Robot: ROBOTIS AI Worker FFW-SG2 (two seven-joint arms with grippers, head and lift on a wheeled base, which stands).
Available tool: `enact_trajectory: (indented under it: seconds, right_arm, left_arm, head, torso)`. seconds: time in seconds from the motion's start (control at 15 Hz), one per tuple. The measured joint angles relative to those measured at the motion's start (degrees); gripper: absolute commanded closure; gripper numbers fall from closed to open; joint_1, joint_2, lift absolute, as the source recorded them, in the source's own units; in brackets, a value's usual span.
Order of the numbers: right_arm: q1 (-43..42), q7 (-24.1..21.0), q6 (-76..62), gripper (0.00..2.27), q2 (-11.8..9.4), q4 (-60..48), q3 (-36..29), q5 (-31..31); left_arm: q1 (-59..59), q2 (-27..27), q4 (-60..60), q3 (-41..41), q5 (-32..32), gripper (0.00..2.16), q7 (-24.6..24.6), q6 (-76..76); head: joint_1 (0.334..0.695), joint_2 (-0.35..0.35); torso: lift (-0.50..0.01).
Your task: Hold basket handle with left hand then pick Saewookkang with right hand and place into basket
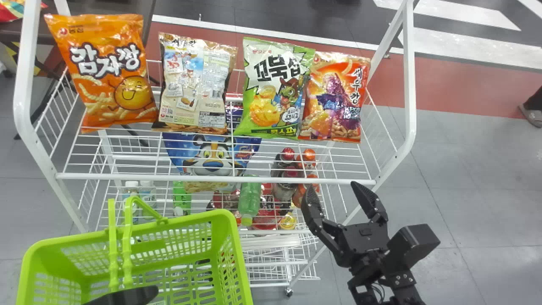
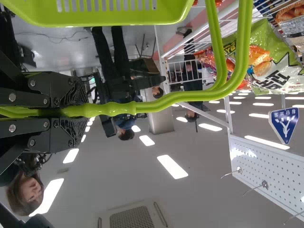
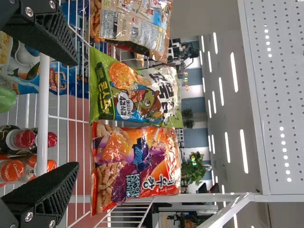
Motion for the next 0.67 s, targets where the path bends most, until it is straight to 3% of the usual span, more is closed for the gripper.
enact_trajectory:
  seconds: [0.33, 0.67]
  right_arm:
    - [-0.05, -0.67, -0.01, 0.17, -0.02, -0.03, 0.67, 0.84]
    - [-0.19, -0.67, 0.02, 0.16, -0.07, -0.1, 1.0, 1.26]
  left_arm:
    - [0.0, -0.08, 0.0, -0.01, 0.02, 2.15, -0.34, 0.0]
    - [0.01, -0.09, 0.01, -0.09, 0.06, 2.15, -0.34, 0.0]
  head:
    - [0.695, -0.24]
    - [0.695, -0.233]
  torso:
    - [-0.019]
    - [-0.019]
